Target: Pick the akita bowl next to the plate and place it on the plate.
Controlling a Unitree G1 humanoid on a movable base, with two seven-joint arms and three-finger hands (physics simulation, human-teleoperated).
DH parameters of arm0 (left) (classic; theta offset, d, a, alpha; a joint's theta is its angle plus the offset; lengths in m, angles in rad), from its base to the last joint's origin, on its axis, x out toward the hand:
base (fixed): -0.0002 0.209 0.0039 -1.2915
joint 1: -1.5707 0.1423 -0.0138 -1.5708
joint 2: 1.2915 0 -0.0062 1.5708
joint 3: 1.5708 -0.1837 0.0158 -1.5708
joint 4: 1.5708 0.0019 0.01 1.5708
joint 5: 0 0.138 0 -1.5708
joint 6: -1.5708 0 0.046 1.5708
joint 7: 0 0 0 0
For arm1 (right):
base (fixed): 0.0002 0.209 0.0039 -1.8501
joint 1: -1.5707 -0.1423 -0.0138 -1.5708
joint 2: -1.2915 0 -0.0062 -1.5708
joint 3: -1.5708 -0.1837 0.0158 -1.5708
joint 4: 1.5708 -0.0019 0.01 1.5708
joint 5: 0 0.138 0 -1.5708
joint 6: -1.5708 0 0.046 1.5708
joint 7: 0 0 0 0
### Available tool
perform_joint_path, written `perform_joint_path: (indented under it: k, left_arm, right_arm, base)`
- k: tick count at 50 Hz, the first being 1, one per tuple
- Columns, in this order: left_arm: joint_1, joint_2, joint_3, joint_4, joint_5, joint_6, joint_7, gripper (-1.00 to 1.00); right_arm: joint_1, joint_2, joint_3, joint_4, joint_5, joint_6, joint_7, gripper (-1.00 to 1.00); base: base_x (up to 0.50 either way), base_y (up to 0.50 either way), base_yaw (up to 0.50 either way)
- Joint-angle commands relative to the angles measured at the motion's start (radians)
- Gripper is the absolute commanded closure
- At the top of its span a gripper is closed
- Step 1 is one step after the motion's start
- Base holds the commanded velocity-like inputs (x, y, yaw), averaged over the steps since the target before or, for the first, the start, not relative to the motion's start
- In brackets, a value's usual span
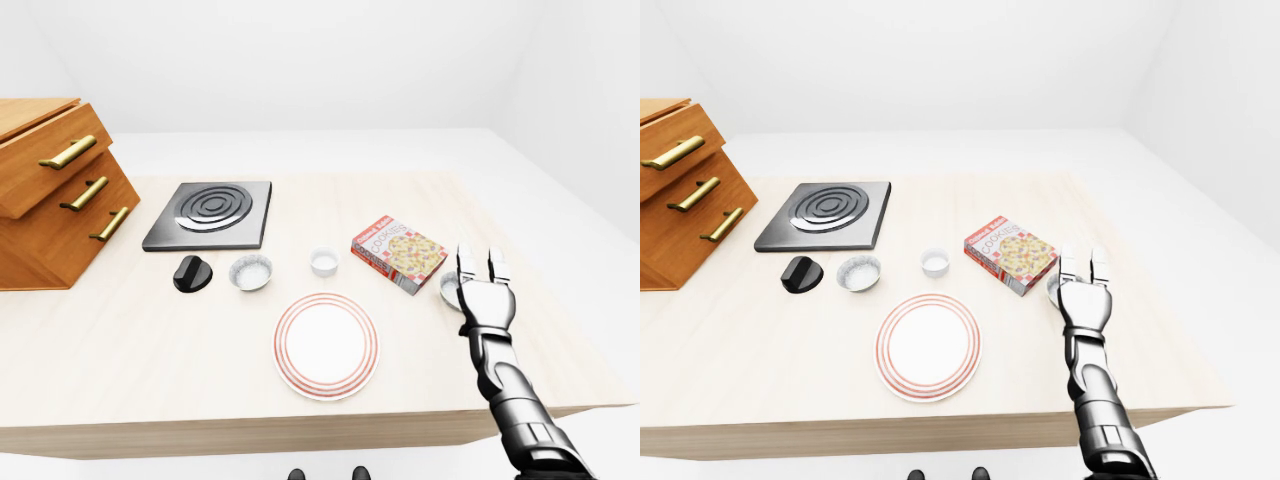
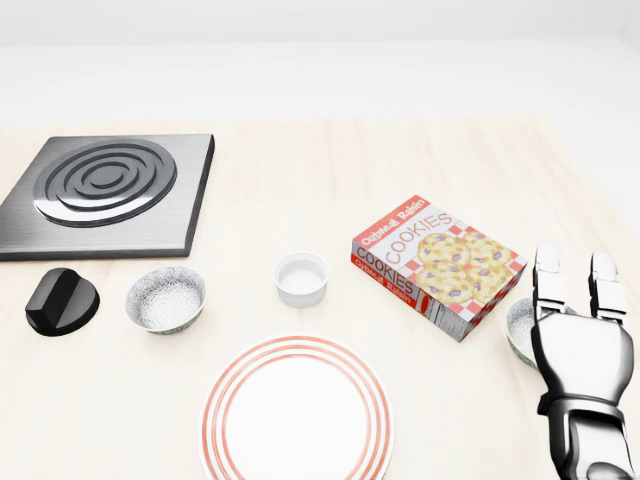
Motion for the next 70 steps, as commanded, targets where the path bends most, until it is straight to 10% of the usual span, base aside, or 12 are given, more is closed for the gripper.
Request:
perform_joint_path:
  k: [1, 32, 33, 34, 36, 70]
  left_arm:
    - [0.003, -0.005, 0.003, -0.003, 0.0, 0.0, -0.004, -1.0]
    - [0.005, -0.005, 0.011, -0.02, 0.001, 0.0, 0.002, -1.0]
    - [0.005, -0.005, 0.013, -0.022, 0.0, 0.0, 0.002, -1.0]
    - [0.005, -0.006, 0.013, -0.022, 0.001, 0.0, 0.002, -1.0]
    - [0.005, -0.007, 0.014, -0.024, 0.001, 0.0, 0.001, -1.0]
    - [0.017, -0.029, 0.033, -0.05, 0.01, 0.0, -0.016, -1.0]
  right_arm:
    - [-0.136, -0.035, 0.057, 0.349, 0.085, -0.007, 0.0, -1.0]
    - [-0.222, -0.039, 0.13, 0.497, 0.103, -0.038, 0.0, -1.0]
    - [-0.225, -0.038, 0.13, 0.507, 0.103, -0.04, 0.0, -0.37]
    - [-0.229, -0.038, 0.13, 0.516, 0.106, -0.042, 0.0, 0.94]
    - [-0.23, -0.037, 0.129, 0.527, 0.11, -0.04, 0.0, 1.0]
    - [-0.159, -0.043, 0.11, 0.344, 0.074, 0.0, 0.0, 1.0]
  base:
    - [0.0, 0.0, 0.0]
    - [0.0, 0.0, 0.0]
    - [0.0, 0.0, 0.0]
    - [0.0, 0.0, 0.0]
    - [0.0, 0.0, 0.0]
    - [0.0, 0.0, 0.0]
